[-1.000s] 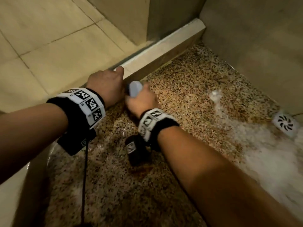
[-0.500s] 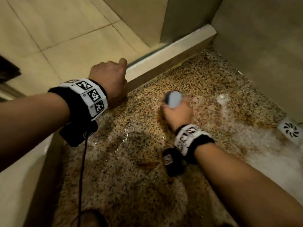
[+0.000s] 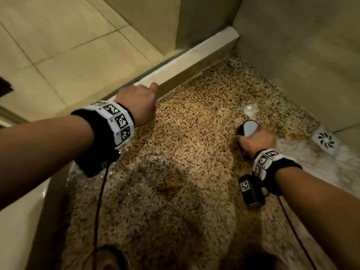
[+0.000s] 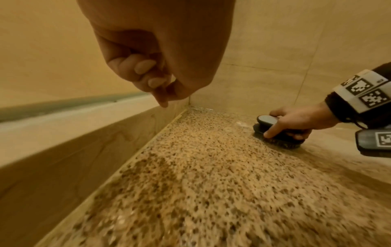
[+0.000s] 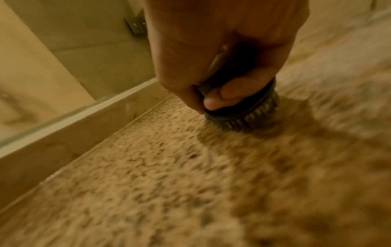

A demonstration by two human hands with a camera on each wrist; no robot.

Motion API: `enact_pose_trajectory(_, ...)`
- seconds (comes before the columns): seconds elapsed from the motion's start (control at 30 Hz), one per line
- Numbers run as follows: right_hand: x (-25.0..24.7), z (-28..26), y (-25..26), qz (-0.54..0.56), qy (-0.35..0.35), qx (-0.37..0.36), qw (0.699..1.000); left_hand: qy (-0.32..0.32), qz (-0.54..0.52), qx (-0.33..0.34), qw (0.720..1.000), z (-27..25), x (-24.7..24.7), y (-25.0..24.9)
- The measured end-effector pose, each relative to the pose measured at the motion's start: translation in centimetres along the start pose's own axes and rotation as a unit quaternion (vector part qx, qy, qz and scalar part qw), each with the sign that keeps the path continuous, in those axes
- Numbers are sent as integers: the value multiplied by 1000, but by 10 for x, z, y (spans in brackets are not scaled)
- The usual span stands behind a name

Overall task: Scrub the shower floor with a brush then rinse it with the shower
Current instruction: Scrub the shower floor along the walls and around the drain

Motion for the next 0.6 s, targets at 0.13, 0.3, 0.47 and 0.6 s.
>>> enact_pose_trajectory(0.13, 25, -39, 46, 118, 16, -82, 989, 3, -6, 3, 1000, -2, -4, -21)
enact_pose_trajectory(0.3, 103, -115, 127, 148, 189, -227, 944, 30, 5, 64, 997, -11, 12, -74)
enact_pose_trajectory(0.47, 45, -50, 0, 149, 45, -28, 987, 21, -8, 96, 995, -11, 13, -103)
enact_pose_trajectory(0.6, -13, -29, -83, 54, -7, 72, 996, 19, 9, 100, 995, -12, 5, -101)
Point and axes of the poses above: each hand's wrist, its own z-axis towards the middle knuckle, its own x-axis out of the palm, y = z × x, the point moved 9 cm from there along z, towards the middle knuckle, and after that the axes turned 14 degrees about -x, right-handed, at the moved point
